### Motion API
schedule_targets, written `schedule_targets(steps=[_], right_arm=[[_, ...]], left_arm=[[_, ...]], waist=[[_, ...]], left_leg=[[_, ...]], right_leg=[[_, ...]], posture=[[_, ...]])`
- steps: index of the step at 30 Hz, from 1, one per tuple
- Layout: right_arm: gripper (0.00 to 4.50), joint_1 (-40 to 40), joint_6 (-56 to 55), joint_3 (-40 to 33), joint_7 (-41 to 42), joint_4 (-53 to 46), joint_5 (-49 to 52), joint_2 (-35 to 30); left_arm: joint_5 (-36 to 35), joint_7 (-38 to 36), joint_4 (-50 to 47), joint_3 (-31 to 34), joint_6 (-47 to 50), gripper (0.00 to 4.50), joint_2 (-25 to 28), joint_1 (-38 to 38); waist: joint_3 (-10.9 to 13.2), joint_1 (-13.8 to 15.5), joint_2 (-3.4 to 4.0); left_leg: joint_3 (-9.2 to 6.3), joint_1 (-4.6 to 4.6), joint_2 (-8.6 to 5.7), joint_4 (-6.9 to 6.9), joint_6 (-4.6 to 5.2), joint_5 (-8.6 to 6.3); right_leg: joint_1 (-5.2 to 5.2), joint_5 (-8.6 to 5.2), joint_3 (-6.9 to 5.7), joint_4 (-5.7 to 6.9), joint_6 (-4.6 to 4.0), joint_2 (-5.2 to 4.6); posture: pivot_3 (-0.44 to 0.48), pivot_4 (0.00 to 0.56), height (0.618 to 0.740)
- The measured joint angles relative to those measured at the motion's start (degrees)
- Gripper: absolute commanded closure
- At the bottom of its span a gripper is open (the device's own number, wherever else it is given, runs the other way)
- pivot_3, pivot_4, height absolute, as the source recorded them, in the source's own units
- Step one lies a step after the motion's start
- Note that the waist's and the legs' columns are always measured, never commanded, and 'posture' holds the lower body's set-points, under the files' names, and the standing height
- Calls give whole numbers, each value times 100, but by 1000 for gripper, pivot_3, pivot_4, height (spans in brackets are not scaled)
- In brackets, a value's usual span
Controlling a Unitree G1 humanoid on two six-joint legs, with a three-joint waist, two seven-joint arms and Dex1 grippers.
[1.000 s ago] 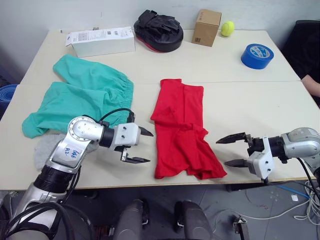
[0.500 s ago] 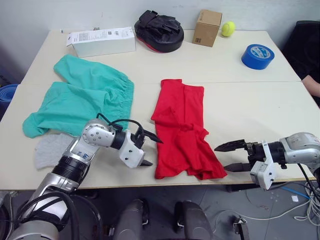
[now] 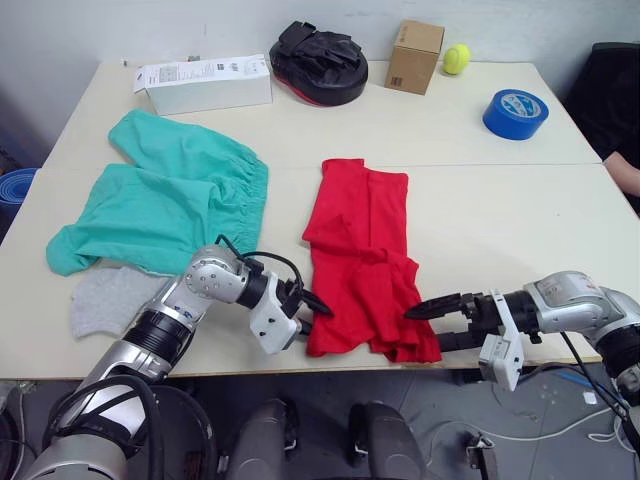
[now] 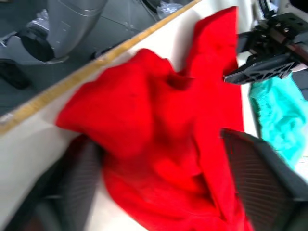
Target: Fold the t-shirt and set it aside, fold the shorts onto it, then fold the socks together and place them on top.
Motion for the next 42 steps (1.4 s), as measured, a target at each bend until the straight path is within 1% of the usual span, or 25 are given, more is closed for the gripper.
schedule_targets(steps=[1, 2, 3, 8, 11, 12, 15, 16, 19, 20, 25, 27, 31, 34, 37, 40, 42], right_arm=[[2000, 9, 21, 26, -12, -7, -17, 0], [2415, 21, 49, 49, -19, -16, -36, 0], [2763, 38, 96, 79, -26, -41, -39, -1], [4459, 105, 335, 265, -37, -228, 105, -47], [4459, 163, 759, 475, 109, -531, 559, -253], [4459, 258, 1037, 532, 232, -746, 874, -356], [4459, 633, 2097, 687, 739, -1662, 1959, -734], [4459, 824, 2648, 686, 970, -2155, 2468, -909], [4459, 1192, 3861, 626, 1472, -3249, 3483, -1260], [4459, 1339, 4307, 540, 1637, -3650, 3805, -1389], [4459, 1871, 5908, 9, 2335, -4830, 4904, -1814], [4459, 2076, 6499, -282, 2588, -5165, 5280, -1905], [4459, 2495, 7380, -815, 2914, -5652, 5708, -1971], [4459, 2747, 7878, -1220, 3112, -5889, 5882, -1989], [4459, 2853, 8391, -1572, 3234, -6046, 6039, -1976], [4459, 2504, 9036, -1770, 3164, -5996, 6218, -1661], [4459, 2068, 9425, -1825, 3073, -5812, 6236, -1362]], left_arm=[[0, -6, 7, -11, 48, 3846, -1, 1], [-1, -12, 12, -15, 98, 4221, -1, 1], [-11, -26, 9, -15, 169, 4492, 0, 1], [-267, -232, -115, -4, 688, 4500, 42, 58], [-651, -388, -475, 71, 1351, 4500, 159, 220], [-830, -450, -669, 112, 1705, 4500, 215, 297], [-1330, -576, -1317, 286, 2800, 4500, 453, 531], [-1532, -617, -1651, 363, 3242, 4500, 598, 649], [-2005, -706, -2358, 565, 4310, 4500, 993, 940], [-2205, -732, -2655, 649, 4756, 4500, 1170, 1064], [-3078, -708, -3650, 1077, 6430, 4500, 1758, 1484], [-3448, -640, -4019, 1276, 7086, 4500, 1917, 1593], [-4197, -537, -4648, 1640, 8073, 4500, 2237, 1918], [-4565, -474, -4976, 1835, 8518, 4500, 2317, 2058], [-4697, -346, -5071, 1932, 8748, 4500, 2315, 2084], [-4624, -114, -4904, 1954, 8783, 4500, 2111, 1964], [-4453, 49, -4513, 1931, 8752, 4500, 1895, 1647]], waist=[[0, -2, 0], [0, -4, 0], [0, -5, 0], [1, -4, 0], [1, -5, 1], [1, -3, 2], [2, -5, 3], [4, -5, 7], [4, -4, 9], [5, -3, 10], [7, 15, 13], [6, 32, 14], [8, 41, 16], [9, 65, 18], [9, 139, 20], [10, 152, 20], [10, 156, 20]], left_leg=[[0, -2, 0, 1, 0, 0], [0, -2, 0, 1, 0, 0], [0, -2, 0, 0, 0, 0], [0, -5, 0, -1, 0, 0], [-1, -5, 2, -1, 1, 0], [-4, -6, 2, -1, 1, 0], [-12, -6, 3, -2, 1, -1], [-17, -7, 4, -3, 2, -2], [-33, -3, 5, -6, 2, -4], [-36, -5, 5, -8, 2, -8], [-57, -8, 4, -30, -2, -13], [-77, -6, 1, -30, -7, -15], [-87, -7, 1, -46, -14, -19], [-90, -8, 1, -46, -17, -19], [-88, -8, 0, -45, -27, -23], [-87, -11, 0, -45, -45, -31], [-87, -13, 0, -44, -46, -27]], right_leg=[[-2, 0, 0, 1, 0, 0], [-3, 0, 0, 1, 0, 0], [-4, 0, 1, 1, 0, 0], [-7, 0, 0, 3, 0, 0], [-8, 0, 2, 3, 0, 0], [-8, 0, 1, 3, 0, 0], [-4, 0, -2, -1, 0, -2], [-2, 0, -2, -3, -1, -3], [11, -1, -11, -13, -1, -4], [10, -1, -13, -15, -2, -4], [21, -2, -28, -50, -3, -4], [41, -2, -44, -64, -3, -3], [49, -2, -54, -92, -5, 1], [52, -2, -61, -96, -5, 3], [53, -3, -60, -102, -6, 3], [57, -7, -60, -118, -13, 5], [57, -5, -61, -123, -16, 7]], posture=[[0, 150, 740], [0, 150, 740], [0, 150, 740], [0, 150, 740], [0, 150, 740], [0, 150, 740], [0, 150, 740], [0, 150, 740], [0, 150, 740], [0, 150, 740], [0, 150, 740], [0, 150, 740], [0, 150, 740], [0, 150, 740], [0, 150, 740], [0, 150, 740], [0, 150, 740]])
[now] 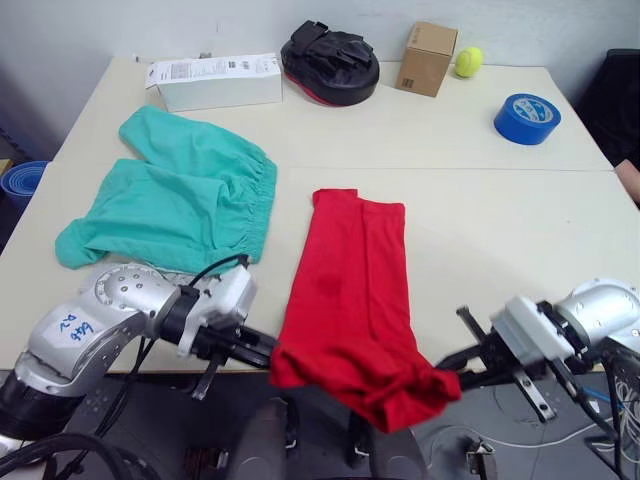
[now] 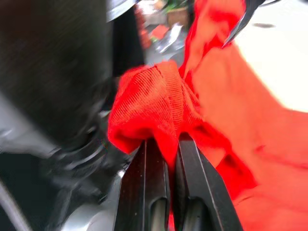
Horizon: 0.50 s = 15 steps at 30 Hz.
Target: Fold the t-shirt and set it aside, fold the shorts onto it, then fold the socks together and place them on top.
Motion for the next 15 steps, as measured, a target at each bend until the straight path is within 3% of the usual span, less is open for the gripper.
schedule_targets(steps=[10, 15], right_arm=[[4459, -1998, 864, -15, -336, 2203, -1150, 1562], [4459, -2865, 910, -19, -741, 3546, -2009, 2254]], left_arm=[[1027, 835, 2819, -56, -344, 4500, -1363, -2178], [1654, 912, 4050, -157, -966, 4500, -1954, -2810]], waist=[[0, 73, -2], [0, 30, -3]], left_leg=[[15, -12, -10, 10, 37, 20], [27, -12, -10, 11, 40, 26]], right_leg=[[-15, 13, -11, 34, 22, 8], [-25, 13, -11, 59, 23, 11]], posture=[[0, 150, 740], [0, 150, 740]])
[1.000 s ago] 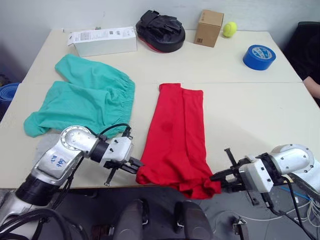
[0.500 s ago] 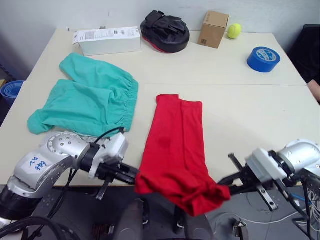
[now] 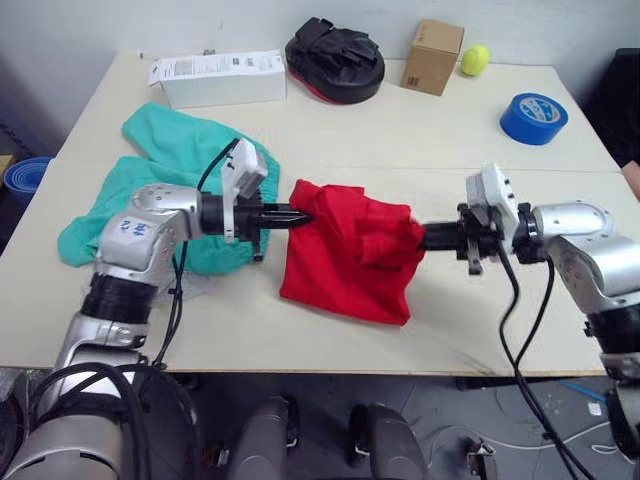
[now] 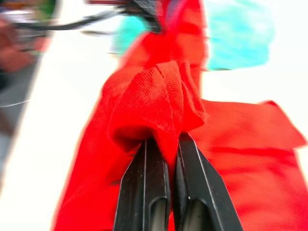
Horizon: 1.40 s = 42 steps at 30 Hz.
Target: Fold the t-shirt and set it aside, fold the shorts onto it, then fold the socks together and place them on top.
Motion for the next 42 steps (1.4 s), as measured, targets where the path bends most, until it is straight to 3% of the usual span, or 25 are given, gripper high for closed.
schedule_targets(steps=[12, 19, 28, 29, 32, 42], right_arm=[[4459, -495, -111, -67, -260, 1291, -1086, 731], [4459, -1000, 272, -342, -760, 2209, -1359, 1066], [4459, -1153, 244, -401, -725, 2726, -1779, 1350], [4491, -1157, 266, -400, -725, 2737, -1815, 1373], [3728, -1232, 397, -403, -732, 2833, -1891, 1396], [256, -1233, 381, -535, -880, 2699, -2049, 1247]], left_arm=[[966, -225, 2416, -140, -1392, 4500, -910, -1174], [1362, 32, 4157, 34, -1814, 4500, -1103, -1551], [1727, 355, 5036, 282, -2115, 4500, -1210, -1699], [1744, 372, 5055, 312, -2118, 4272, -1221, -1729], [1758, 378, 5188, 457, -2114, 3531, -1227, -1784], [1755, -197, 4901, 661, -1931, 360, -915, -1770]], waist=[[0, -53, -1], [0, -161, -1], [1, -201, -2], [1, -202, -1], [1, -207, -1], [1, -211, -1]], left_leg=[[54, -26, -2, 2, 13, 8], [60, -26, 1, 4, 12, 9], [60, -28, -1, 1, 12, 9], [61, -29, -1, 1, 12, 9], [61, -28, -1, 0, 12, 9], [62, -34, -1, -1, 11, 8]], right_leg=[[-66, 5, 13, 49, 9, 18], [-78, 5, 17, 66, 9, 14], [-80, 5, 15, 65, 9, 8], [-80, 5, 15, 65, 9, 8], [-81, 5, 16, 66, 9, 8], [-90, 5, 17, 66, 9, 10]], posture=[[0, 150, 740], [0, 150, 740], [0, 150, 740], [0, 150, 740], [0, 150, 740], [0, 150, 740]])
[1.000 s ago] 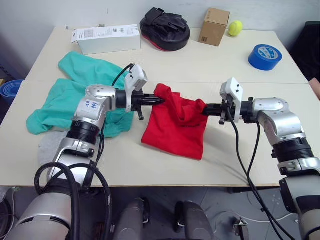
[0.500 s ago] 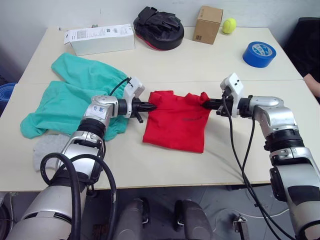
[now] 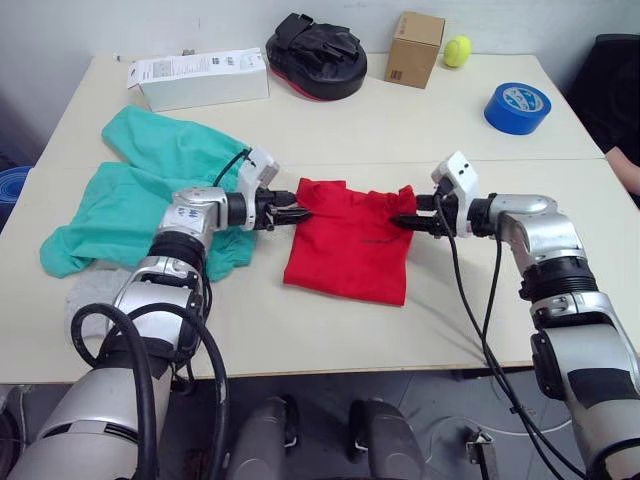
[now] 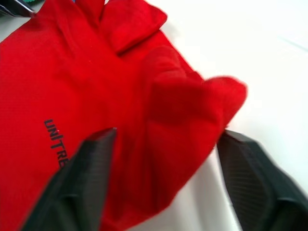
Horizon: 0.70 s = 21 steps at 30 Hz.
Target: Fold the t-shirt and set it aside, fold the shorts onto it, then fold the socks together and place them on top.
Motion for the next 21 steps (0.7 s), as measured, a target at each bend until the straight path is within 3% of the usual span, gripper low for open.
schedule_targets(steps=[1, 7, 9, 15, 21], right_arm=[[0, 0, -44, -67, -29, -34, -19, -28], [0, 226, -365, -416, -40, -711, 85, -190], [0, 492, -468, -529, 92, -1213, 175, -275], [0, 1967, -989, -339, 608, -3327, 224, -513], [0, 3085, -1479, 65, 754, -4789, -36, -719]], left_arm=[[-3, -68, -117, 32, 50, 54, 57, 8], [-148, -349, -1106, 175, 457, 22, 349, 290], [-297, -555, -1833, 164, 751, 22, 401, 533], [-580, -1097, -4660, -305, 1295, 22, 668, 1814], [-781, -1455, -6048, -645, 1527, 22, 1136, 2618]], waist=[[0, 0, 0], [0, 2, 0], [0, 7, 0], [0, 24, 1], [0, 17, 0]], left_leg=[[0, 0, 0, 0, 0, 0], [0, 0, 0, -2, 0, 0], [0, 0, 0, -3, -1, -1], [-2, 3, 1, -4, -4, -2], [-1, 21, 4, -7, -11, -6]], right_leg=[[0, 0, 0, 0, 0, 0], [0, 0, 2, 0, 0, 0], [0, 0, 3, 0, 0, 2], [8, 0, 27, -4, 0, 7], [10, -1, 68, -20, -2, -17]], posture=[[0, 150, 740], [0, 150, 740], [0, 150, 740], [0, 150, 740], [0, 150, 740]])
